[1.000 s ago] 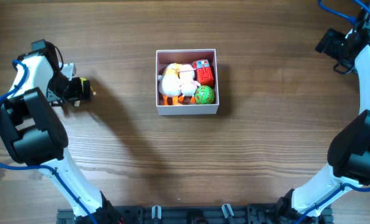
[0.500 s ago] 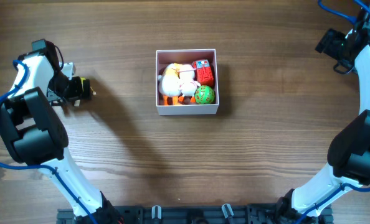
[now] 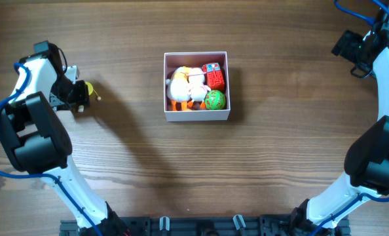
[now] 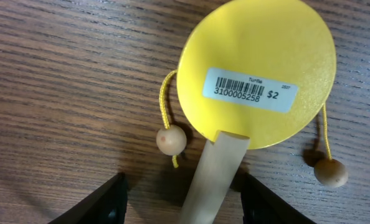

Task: Pack container
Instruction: 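Lower the left gripper and grasp the rattle drum handle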

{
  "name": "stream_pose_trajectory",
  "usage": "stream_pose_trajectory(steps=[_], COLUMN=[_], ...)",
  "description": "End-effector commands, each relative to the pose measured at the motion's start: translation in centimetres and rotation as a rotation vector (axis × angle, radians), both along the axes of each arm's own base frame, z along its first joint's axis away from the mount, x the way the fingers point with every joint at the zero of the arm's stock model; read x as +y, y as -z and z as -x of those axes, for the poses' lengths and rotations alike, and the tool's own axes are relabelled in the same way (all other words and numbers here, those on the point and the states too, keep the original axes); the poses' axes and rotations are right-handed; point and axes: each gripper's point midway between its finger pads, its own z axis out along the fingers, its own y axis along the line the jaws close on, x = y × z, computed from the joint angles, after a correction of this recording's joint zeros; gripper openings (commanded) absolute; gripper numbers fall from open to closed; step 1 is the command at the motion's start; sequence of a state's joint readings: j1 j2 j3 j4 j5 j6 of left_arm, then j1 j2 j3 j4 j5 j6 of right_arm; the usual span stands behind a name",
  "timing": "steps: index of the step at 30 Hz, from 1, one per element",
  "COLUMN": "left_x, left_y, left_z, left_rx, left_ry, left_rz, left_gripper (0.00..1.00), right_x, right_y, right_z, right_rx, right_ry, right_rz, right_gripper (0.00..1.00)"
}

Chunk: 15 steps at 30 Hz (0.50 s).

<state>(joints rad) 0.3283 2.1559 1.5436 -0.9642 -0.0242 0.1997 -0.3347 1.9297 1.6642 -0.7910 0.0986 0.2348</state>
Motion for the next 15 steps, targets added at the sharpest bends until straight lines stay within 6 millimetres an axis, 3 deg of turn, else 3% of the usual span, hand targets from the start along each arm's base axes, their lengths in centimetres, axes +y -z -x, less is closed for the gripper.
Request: stream_pose_trajectory(steps=[1, 5, 9, 15], left_x=[0.09, 0.09, 0.08, 0.10], left_y=[1.90, 1.90, 1.90, 1.88], left_z=[0.80, 0.79, 0.80, 0.77], left_rx=[0.053, 0.053, 0.053, 0.052], left_ry=[0.000, 0.000, -0.001, 0.000], left_rz=[-0.006, -0.006, -0.005, -0.006], left_gripper=[0.44, 0.26, 0.25, 0.14], right_x=[-0.22, -0.22, -0.22, -0.22], right_y=[0.05, 0.05, 0.05, 0.05], right_z=[0.08, 0.08, 0.08, 0.08], right_rx=[0.002, 0.002, 0.002, 0.002], right_ry=[0.017, 0.017, 0.017, 0.016], right_rz=[0.009, 0.009, 0.009, 0.009], right_gripper=[1.00, 1.00, 1.00, 1.00])
